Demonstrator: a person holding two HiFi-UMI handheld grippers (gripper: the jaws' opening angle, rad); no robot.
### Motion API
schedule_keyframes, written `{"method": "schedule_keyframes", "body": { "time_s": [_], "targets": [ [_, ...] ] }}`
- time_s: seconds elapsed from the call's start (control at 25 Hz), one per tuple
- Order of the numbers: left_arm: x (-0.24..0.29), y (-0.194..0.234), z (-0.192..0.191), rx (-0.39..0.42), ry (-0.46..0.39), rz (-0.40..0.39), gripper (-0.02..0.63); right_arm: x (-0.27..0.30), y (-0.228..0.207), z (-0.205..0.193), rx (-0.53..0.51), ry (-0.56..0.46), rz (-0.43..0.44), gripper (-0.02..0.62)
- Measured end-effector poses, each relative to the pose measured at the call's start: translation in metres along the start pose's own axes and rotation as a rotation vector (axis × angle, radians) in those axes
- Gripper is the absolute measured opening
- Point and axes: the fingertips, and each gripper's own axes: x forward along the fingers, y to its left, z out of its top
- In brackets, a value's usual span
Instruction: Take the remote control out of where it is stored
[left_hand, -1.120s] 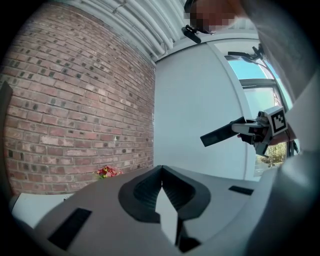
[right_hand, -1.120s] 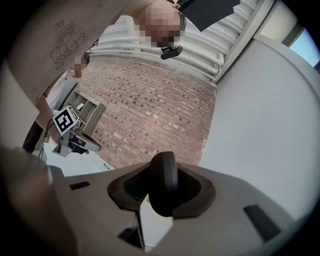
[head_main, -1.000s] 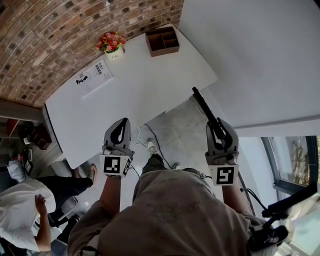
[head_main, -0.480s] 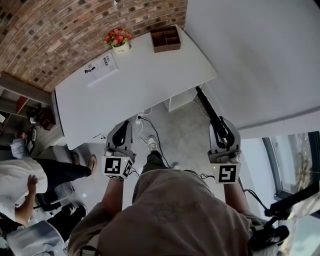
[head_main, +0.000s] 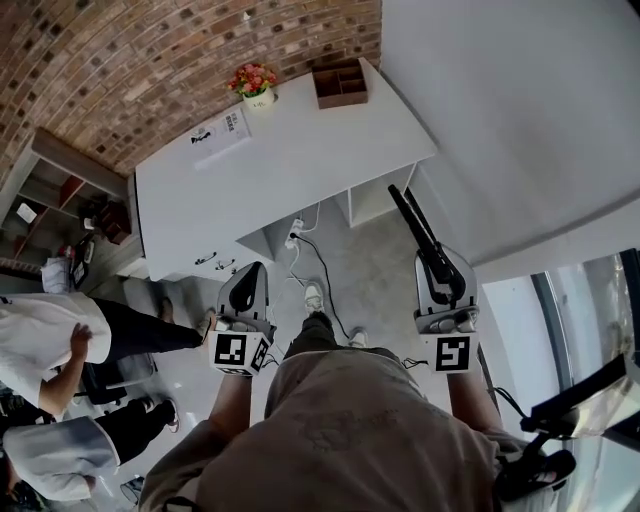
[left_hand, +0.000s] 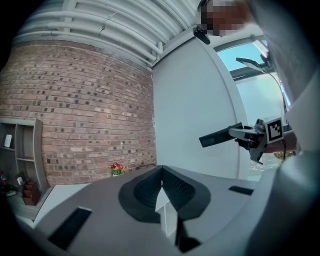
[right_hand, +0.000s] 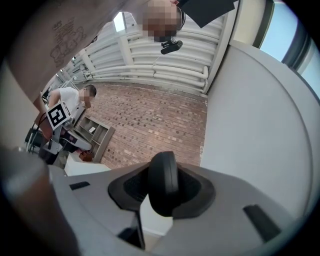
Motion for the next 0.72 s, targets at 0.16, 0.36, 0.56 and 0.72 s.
{"method": "schedule_keyframes", "body": {
  "time_s": [0.16,0.36,0.56,0.72],
  "targets": [
    [-0.014,-0.009,0.006,0.015,0.006,-0.005,0.012,-0.018,0.002,0.004,0.019,0.009,-0.014,0.117],
    [-0.012,-0.019,0.016,0.039,-0.001,-0.014,0.012,-0.020,-0.004,0.002,0.017,0.016,-0.012,0.117],
    [-0.024,-0.021,0.012,0.048,-0.003,-0.042,0.012,-0.026,0.005,0.010,0.011,0.007,-0.035,0.117],
    [-0.025,-0.018,0.015,0.032,-0.019,-0.058,0.012,-0.025,0.009,0.017,-0.014,0.010,-0.043,0.117]
  ]
}}
